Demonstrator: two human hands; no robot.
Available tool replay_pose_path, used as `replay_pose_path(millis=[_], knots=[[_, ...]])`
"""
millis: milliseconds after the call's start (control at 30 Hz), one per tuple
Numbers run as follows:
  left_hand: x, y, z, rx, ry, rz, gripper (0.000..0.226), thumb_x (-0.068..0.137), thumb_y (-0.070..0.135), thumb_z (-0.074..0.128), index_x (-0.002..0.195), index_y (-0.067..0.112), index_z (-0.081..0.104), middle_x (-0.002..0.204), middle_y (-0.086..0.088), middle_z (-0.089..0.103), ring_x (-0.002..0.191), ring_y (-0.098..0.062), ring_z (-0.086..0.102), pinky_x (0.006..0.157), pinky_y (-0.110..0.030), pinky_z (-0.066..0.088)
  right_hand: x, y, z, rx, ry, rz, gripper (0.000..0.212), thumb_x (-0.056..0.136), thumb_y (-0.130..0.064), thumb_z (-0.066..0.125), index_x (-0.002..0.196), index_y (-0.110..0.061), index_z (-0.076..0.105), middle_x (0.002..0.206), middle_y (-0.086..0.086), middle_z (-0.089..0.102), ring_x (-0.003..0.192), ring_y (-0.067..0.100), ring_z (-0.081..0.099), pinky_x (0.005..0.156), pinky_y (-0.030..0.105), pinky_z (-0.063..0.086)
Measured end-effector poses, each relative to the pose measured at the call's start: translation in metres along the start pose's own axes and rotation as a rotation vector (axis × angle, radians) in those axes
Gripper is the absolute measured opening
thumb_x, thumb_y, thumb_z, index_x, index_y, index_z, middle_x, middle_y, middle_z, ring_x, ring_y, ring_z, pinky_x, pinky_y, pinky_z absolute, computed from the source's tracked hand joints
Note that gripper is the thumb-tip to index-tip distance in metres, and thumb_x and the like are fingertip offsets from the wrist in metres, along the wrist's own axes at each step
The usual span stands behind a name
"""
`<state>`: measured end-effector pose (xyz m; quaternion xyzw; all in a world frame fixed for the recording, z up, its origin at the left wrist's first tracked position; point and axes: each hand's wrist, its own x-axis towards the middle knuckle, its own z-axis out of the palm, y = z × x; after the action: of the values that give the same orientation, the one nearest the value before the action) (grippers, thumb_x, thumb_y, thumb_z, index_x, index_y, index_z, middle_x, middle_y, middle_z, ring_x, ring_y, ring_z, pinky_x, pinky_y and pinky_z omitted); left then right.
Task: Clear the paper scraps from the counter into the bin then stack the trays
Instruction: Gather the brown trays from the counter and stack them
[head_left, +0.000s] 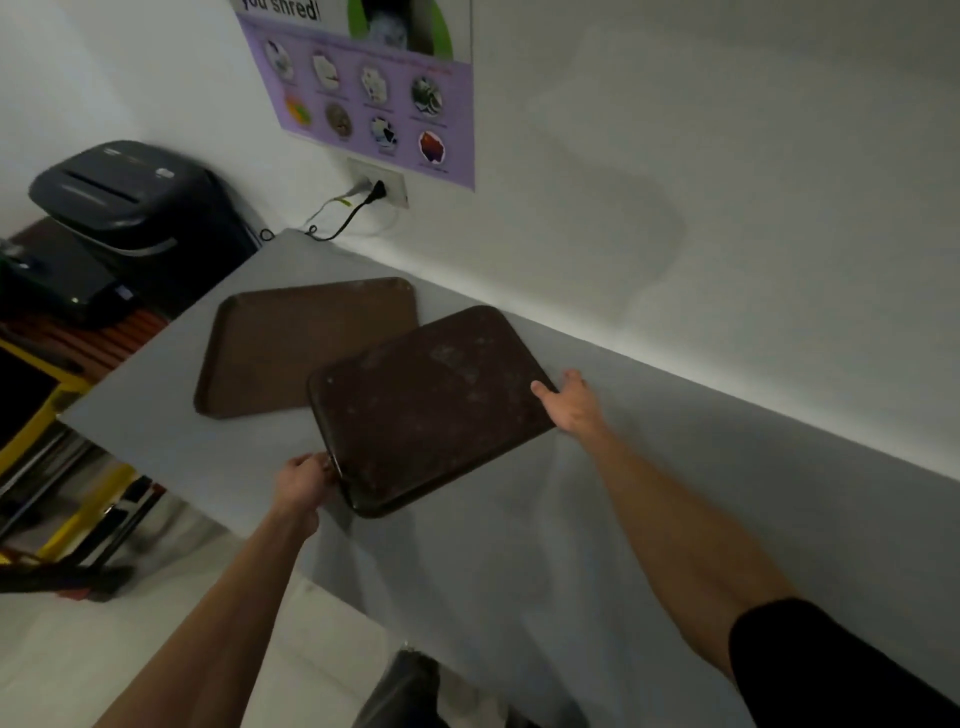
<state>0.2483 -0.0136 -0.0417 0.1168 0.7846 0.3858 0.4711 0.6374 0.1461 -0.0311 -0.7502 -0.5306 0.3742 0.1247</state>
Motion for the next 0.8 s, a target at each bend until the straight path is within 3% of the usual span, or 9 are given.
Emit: replay_pose_path(millis=[133,233,267,367,467,533,633,733,800], knots=[[0.002,0.033,0.011,-0.137,-0.121,-0.058,0.019,0.098,0.018,0.053,0.090,0.016,0.069,0.083,-0.008,0.065,0.071,-0.022,0.057,0.061,-0.033,0.049,0.002,-0.025,0.029,-0.009,0.023,0.060,0.087,0.101,-0.068,0.048,0.163,-0.010,0.028,0.168,0.019,0.031,0.155,0.040,0.028,0.127,0.052,0.024],[0.026,0.037,0.014,-0.279,-0.136,-0.133,0.033,0.105,0.036,0.048,0.117,0.013,0.069,0.108,-0.012,0.074,0.097,-0.032,0.069,0.089,-0.050,0.058,-0.012,-0.035,0.046,-0.022,0.013,0.193,0.085,0.100,-0.076,0.034,0.164,-0.020,0.028,0.170,0.022,0.018,0.157,0.044,0.013,0.127,0.058,0.013],[0.058,0.022,0.012,-0.285,-0.125,-0.143,0.040,0.101,0.043,0.048,0.122,0.015,0.068,0.116,-0.013,0.073,0.103,-0.035,0.070,0.091,-0.055,0.057,-0.018,-0.036,0.048,0.011,0.009,0.243,0.082,0.100,-0.077,0.032,0.164,-0.026,0.028,0.170,0.022,0.015,0.157,0.045,0.011,0.126,0.060,0.012],[0.121,-0.009,0.008,-0.300,-0.118,-0.181,0.056,0.089,0.054,0.045,0.122,0.015,0.068,0.122,-0.015,0.072,0.102,-0.036,0.070,0.079,-0.054,0.059,-0.028,-0.032,0.047,0.206,0.007,0.304,0.078,0.102,-0.076,0.027,0.164,-0.029,0.031,0.173,0.019,0.010,0.159,0.043,0.006,0.127,0.061,0.013],[0.071,0.021,0.006,-0.338,-0.109,-0.178,0.063,0.090,0.063,0.045,0.123,0.014,0.068,0.112,-0.012,0.073,0.099,-0.034,0.071,0.077,-0.050,0.060,-0.032,-0.021,0.043,0.603,0.108,0.387,0.084,0.104,-0.074,0.029,0.162,-0.014,0.040,0.168,0.014,0.034,0.155,0.038,0.030,0.125,0.052,0.029],[0.029,0.049,0.007,-0.384,-0.175,-0.158,0.070,0.091,0.070,0.044,0.133,0.019,0.067,0.124,-0.007,0.073,0.111,-0.032,0.068,0.092,-0.048,0.057,-0.037,-0.024,0.037,0.858,0.205,0.424,0.084,0.101,-0.074,0.038,0.153,-0.008,0.051,0.155,0.011,0.053,0.141,0.035,0.052,0.117,0.048,0.043],[-0.024,0.085,0.012,-0.396,-0.285,-0.104,0.072,0.097,0.075,0.033,0.138,0.025,0.065,0.135,-0.002,0.067,0.122,-0.030,0.061,0.110,-0.047,0.045,-0.057,-0.034,0.016,1.116,0.302,0.378,0.080,0.094,-0.077,0.051,0.137,-0.012,0.068,0.132,0.008,0.070,0.120,0.031,0.066,0.109,0.051,0.052],[-0.048,0.109,0.012,-0.387,-0.449,-0.005,0.063,0.101,0.070,0.031,0.126,0.027,0.071,0.119,-0.002,0.075,0.110,-0.026,0.067,0.100,-0.046,0.048,-0.084,-0.039,-0.015,1.335,0.218,0.260,0.101,0.065,-0.099,0.060,0.131,-0.023,0.074,0.126,0.003,0.076,0.114,0.030,0.072,0.103,0.056,0.056],[-0.049,0.124,0.011,-0.376,-0.524,0.021,0.056,0.099,0.066,0.037,0.109,0.027,0.076,0.109,-0.003,0.076,0.102,-0.024,0.067,0.088,-0.042,0.049,-0.110,-0.044,-0.036,1.404,0.155,0.127,0.087,0.078,-0.091,0.057,0.132,-0.025,0.074,0.129,0.006,0.075,0.116,0.030,0.073,0.102,0.054,0.056]])
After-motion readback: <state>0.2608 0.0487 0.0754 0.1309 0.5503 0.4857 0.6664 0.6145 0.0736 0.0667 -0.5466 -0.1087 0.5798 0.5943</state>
